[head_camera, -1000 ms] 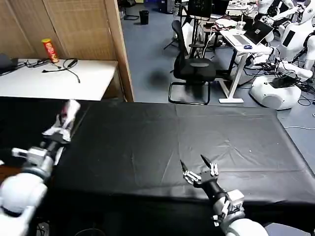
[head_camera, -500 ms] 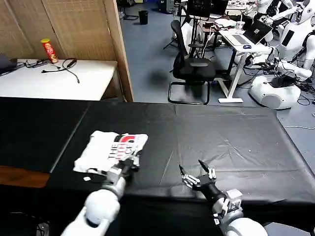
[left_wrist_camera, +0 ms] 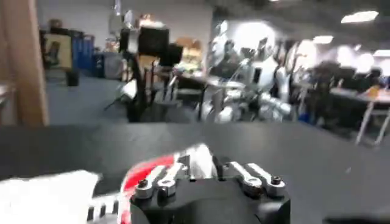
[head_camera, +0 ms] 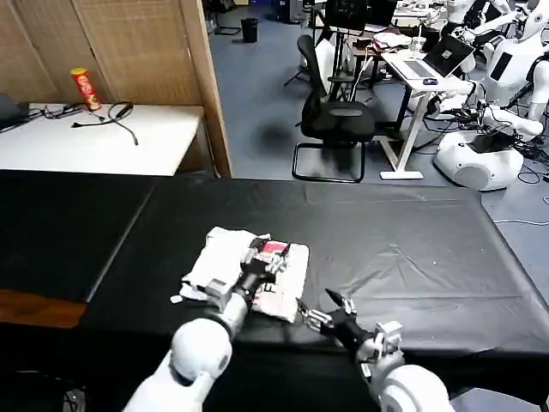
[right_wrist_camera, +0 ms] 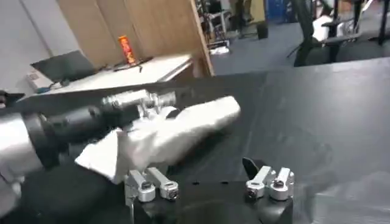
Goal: Fold and organize the clothes.
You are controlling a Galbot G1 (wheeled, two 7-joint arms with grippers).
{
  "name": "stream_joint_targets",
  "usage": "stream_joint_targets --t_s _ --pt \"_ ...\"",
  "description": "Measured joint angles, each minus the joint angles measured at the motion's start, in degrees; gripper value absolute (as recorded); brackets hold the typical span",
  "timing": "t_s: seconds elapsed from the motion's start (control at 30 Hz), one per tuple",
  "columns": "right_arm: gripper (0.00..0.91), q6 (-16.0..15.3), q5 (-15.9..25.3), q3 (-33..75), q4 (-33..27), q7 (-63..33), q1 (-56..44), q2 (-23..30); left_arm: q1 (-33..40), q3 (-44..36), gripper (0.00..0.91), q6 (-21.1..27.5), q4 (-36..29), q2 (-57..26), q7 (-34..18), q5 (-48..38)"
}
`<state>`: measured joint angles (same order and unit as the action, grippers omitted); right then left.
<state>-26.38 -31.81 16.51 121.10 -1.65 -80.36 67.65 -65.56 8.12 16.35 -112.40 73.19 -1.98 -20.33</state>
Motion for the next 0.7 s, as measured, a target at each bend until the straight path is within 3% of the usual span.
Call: stream_joint_targets --t_s 0.23,0.3,0.33,0.37,0.4,0.57,0.7 --pt "0.878 -2.41 -1.05 -2.80 -4.14 -6.83 5.24 3.25 -1.83 2.97 0.878 -1.49 -1.05 -2.81 0.12 1.59" --pt "0.722 -2.76 -1.38 -3.32 -5.04 -8.22 6.18 4.36 -2.55 3.64 0.878 -2.03 -1.10 -3.07 0.13 2.48" --pt "0.507 -2.87 -1.40 -3.53 -5.45 -8.65 6.58 4.86 -2.86 4.01 0.878 -2.26 -1.10 -3.22 0.13 2.86" --pt "0.205 -2.97 -1.40 -3.83 -5.88 -9.02 7.00 5.48 -3.19 4.31 0.878 -2.50 -1.11 -3.35 0.14 3.20" --pt "0.107 -3.10 -1.40 -4.12 -6.34 -9.32 7.38 6.12 -3.53 4.63 0.878 -2.84 -1.10 -3.51 0.14 3.46" --pt "0.000 -3.10 -1.18 -4.54 -7.61 -9.86 8.33 7.72 -5.45 6.55 0.878 -3.84 -1.68 -4.21 0.08 3.78" --pt "0.000 -2.86 -0.98 -4.06 -9.14 -9.74 9.34 8.57 -6.33 8.14 0.878 -4.16 -1.86 -4.24 0.01 3.26"
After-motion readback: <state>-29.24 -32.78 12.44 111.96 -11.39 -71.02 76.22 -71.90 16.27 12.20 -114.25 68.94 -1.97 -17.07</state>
